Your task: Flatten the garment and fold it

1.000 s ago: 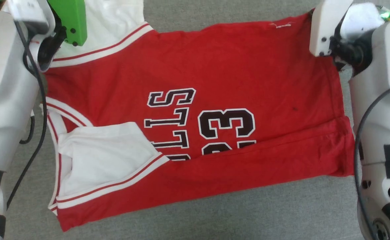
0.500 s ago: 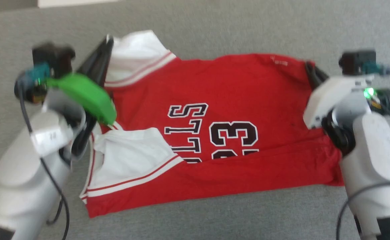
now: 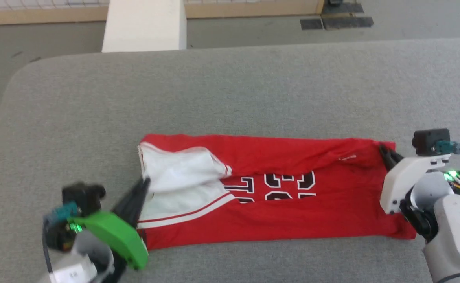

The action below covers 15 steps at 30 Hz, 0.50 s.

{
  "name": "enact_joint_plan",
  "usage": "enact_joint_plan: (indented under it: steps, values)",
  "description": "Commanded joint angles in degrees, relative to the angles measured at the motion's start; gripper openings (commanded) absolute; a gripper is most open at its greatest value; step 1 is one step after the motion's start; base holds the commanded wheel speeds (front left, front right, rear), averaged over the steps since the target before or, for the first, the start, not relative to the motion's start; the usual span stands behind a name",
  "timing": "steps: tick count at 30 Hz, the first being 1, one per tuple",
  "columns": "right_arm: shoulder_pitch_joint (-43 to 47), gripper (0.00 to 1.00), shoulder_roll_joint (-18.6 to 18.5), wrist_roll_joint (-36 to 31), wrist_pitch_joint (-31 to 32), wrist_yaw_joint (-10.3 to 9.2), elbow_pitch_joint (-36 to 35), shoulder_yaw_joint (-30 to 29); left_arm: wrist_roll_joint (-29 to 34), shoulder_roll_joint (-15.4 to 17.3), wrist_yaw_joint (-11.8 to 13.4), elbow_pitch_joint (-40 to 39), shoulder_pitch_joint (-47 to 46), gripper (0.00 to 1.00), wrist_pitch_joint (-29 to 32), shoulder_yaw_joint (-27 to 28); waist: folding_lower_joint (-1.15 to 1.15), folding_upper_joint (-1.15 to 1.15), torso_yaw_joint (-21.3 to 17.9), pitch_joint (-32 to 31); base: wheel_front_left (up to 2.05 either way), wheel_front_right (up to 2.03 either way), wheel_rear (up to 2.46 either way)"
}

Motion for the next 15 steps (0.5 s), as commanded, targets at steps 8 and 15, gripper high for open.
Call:
enact_joint_plan:
  steps: [8,15]
  values:
    - [4.12,0.0,-3.73,-1.58,10.16,-0.09,-0.09,2.42,-2.36,-1.79,-3.0,3.63,5.74,0.0,2.02,-5.16,0.01,0.0,1.7,-1.3,0.0,0.0,0.0]
    - [4.53,0.0,-4.73,-2.76,13.99,-0.09,1.14,1.95,-1.24,-3.52,-4.33,10.8,4.78,0.0,1.37,-6.99,0.01,0.0,2.28,-1.24,0.0,0.0,0.0]
